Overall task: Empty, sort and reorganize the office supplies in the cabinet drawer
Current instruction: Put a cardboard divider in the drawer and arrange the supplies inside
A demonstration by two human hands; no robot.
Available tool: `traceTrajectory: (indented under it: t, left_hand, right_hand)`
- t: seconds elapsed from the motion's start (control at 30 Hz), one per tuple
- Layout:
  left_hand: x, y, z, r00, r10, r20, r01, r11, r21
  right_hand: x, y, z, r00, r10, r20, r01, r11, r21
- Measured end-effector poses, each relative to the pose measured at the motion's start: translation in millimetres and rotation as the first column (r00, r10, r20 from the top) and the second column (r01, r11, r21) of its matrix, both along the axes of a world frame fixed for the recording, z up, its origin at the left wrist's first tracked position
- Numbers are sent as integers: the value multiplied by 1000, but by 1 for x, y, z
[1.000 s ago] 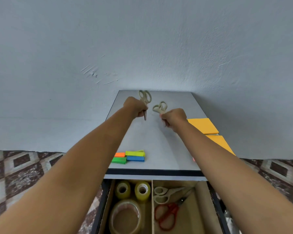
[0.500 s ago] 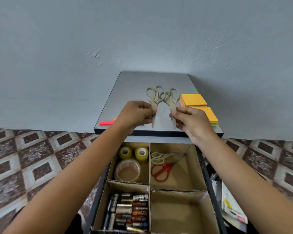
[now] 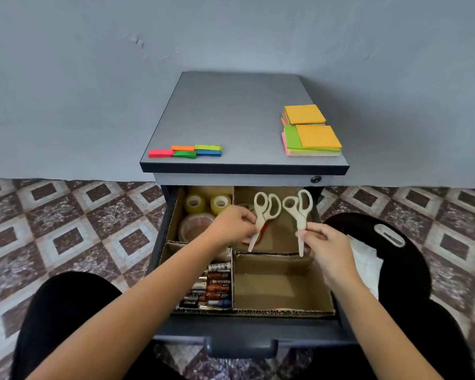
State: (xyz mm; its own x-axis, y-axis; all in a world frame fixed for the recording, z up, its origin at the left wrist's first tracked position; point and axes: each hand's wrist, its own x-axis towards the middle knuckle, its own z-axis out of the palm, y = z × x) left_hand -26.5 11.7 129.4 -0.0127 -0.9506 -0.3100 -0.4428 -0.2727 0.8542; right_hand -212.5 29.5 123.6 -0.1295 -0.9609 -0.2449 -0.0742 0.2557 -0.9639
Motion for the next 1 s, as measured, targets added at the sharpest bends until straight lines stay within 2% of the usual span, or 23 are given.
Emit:
traceTrajectory:
  t: [0.17, 0.37, 0.47, 0.63, 0.83, 1.0]
  left_hand:
    - [-24, -24, -23, 989, -84, 123, 76, 995, 63]
    - [-40, -50, -48, 946, -216, 240, 184, 972, 149]
    - [-43, -58, -57, 918, -246, 310, 212, 967, 140]
    - [-47, -55, -66, 795, -289, 534, 301, 951, 68]
    - [-48, -59, -75, 709, -334, 621, 391, 919, 48]
    - [-47, -62, -75, 713, -277, 644, 358, 934, 5]
  right_hand:
    - [-6, 3, -15, 994, -101, 33, 101, 995, 6]
    - [-6, -1, -19, 984, -129, 125, 128, 992, 12]
    - [-6, -2, -21, 982, -131, 132, 130, 991, 17]
    - [-7, -2, -23, 986, -116, 120, 115, 993, 14]
    - [-8, -1, -22, 989, -98, 114, 98, 995, 8]
    - [-8, 0, -20, 987, -102, 125, 101, 995, 11]
